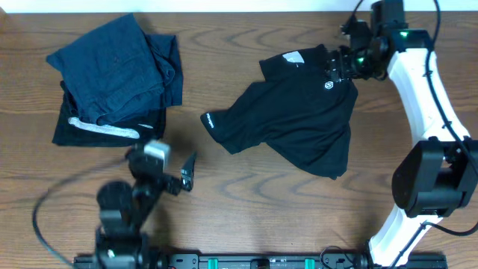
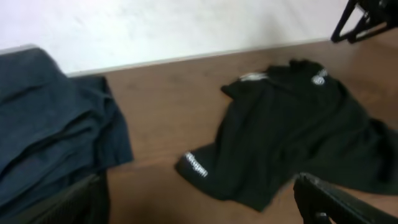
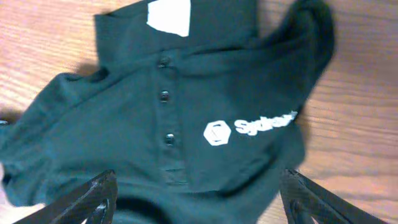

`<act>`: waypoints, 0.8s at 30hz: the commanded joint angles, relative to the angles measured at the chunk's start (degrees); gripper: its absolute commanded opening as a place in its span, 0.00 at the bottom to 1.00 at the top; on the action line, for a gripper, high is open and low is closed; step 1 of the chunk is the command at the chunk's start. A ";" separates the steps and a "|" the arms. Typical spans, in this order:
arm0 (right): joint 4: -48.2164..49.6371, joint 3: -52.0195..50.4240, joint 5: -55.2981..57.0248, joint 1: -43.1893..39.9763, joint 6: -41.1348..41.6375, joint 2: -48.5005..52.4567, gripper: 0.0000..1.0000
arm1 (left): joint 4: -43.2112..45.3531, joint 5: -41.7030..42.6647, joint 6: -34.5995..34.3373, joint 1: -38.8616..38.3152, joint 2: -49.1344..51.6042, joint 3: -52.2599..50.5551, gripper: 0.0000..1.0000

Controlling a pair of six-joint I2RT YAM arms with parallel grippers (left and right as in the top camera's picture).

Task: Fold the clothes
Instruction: 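Reach the left gripper to the shirt's left edge and grasp it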

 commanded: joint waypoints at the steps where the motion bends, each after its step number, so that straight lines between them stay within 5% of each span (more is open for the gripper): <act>1: -0.15 0.31 0.02 -1.33 -0.94 -0.15 0.82 | -5.25 2.32 0.72 -2.51 13.38 11.72 0.98; 7: -0.24 0.26 0.02 -2.27 -0.94 -0.15 0.83 | -18.86 -1.64 3.89 -9.70 39.30 31.32 0.98; 24: -1.27 0.00 1.95 -2.27 -0.92 -0.15 0.79 | -4.20 -2.43 10.12 -11.04 68.91 36.35 0.98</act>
